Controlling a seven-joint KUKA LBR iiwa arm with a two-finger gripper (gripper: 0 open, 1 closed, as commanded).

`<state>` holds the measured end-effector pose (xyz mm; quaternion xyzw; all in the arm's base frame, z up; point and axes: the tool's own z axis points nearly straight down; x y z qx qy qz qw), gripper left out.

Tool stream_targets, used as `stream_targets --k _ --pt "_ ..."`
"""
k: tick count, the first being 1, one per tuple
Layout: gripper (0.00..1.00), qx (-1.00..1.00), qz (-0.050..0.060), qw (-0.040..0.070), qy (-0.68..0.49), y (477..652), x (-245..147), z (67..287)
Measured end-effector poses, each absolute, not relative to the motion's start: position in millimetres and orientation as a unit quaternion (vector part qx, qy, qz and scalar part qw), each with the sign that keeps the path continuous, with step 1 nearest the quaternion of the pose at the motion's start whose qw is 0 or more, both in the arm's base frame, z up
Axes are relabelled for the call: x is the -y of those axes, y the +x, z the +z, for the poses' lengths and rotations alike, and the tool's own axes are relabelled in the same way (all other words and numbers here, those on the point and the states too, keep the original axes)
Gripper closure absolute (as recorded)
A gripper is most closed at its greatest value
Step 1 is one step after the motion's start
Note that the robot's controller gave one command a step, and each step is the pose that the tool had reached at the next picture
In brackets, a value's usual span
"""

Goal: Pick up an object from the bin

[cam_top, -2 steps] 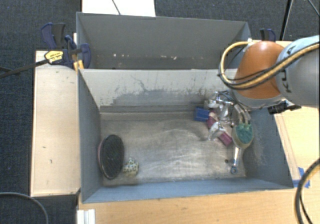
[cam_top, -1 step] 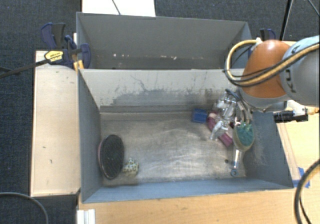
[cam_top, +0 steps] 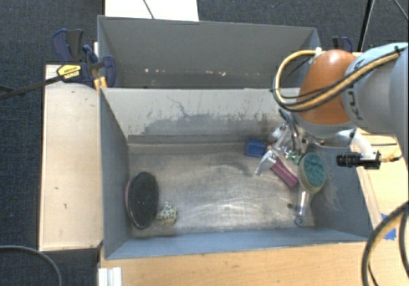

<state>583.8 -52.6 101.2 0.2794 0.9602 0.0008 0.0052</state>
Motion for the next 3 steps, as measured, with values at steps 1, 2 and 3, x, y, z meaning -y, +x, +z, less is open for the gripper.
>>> stream_targets --k 1,2,3 --pt "0.0 -0.933 0.001 0.005 0.36 587.3 23.7 74.2" --pt "0.0 -0.934 0.0 0.003 0.358 588.6 24.2 75.3" --pt "1.0 -0.934 0.001 0.006 0.357 590.2 24.9 77.2"
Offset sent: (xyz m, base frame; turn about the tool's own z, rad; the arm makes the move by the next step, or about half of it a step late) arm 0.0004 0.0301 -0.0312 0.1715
